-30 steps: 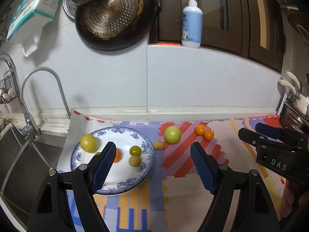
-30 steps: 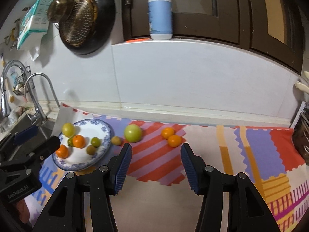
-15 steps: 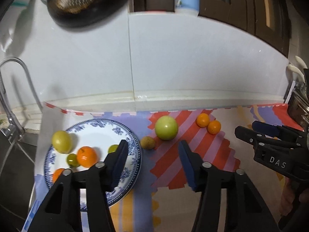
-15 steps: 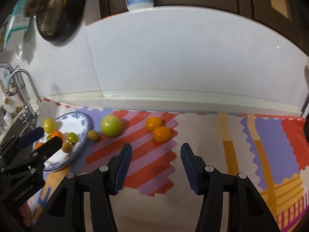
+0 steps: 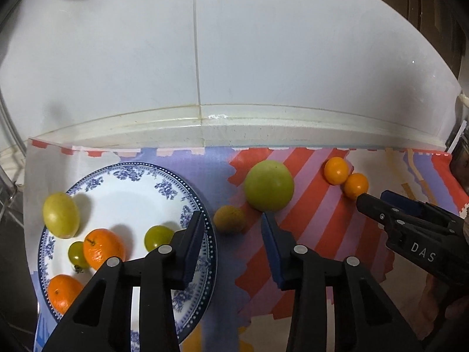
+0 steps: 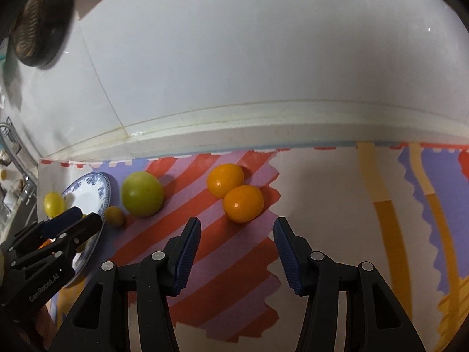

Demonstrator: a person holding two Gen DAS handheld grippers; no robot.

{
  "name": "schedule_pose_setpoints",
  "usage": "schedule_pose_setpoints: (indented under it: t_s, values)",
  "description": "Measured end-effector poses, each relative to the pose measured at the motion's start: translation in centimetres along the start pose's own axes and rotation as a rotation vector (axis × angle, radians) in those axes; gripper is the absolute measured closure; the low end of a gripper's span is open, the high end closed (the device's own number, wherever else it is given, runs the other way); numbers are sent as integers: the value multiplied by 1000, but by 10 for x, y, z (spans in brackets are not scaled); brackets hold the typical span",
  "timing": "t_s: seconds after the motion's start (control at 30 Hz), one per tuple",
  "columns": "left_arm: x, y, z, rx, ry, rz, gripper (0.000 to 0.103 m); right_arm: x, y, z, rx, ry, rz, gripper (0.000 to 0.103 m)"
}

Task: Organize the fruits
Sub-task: 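Grasp the small tan fruit with the left tool while the right tool grasps a small orange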

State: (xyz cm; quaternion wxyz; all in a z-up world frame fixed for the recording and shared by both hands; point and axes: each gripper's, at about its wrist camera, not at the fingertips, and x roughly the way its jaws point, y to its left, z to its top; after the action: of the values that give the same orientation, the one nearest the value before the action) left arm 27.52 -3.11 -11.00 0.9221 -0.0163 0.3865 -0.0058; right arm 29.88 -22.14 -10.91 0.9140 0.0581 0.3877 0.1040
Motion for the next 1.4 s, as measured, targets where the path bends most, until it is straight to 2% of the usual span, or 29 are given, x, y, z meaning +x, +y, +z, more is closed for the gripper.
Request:
schedule_pose_setpoints:
  t_s: [0.17,0.5,0.7,0.93,1.1,1.4]
  values:
    - [8,-3,2,13,27,-6,71,12,-3,1,10,20,0,54]
    - [21,-7,7,46,47,7,73,25,-6,6,13,40,12,62]
    - [31,-9,8,78,62,54,73,31,-5,9,-1,46,13,63]
    - [31,-8,9,63,63,40,77,34,-2,11,-23,45,0,67]
    - [17,-7,7,53,50,4,77,25,2,8,-29,40,11,67]
    - [-28,-8,25,29,4,-52,77,-14,16,9,-58,-3,47,67]
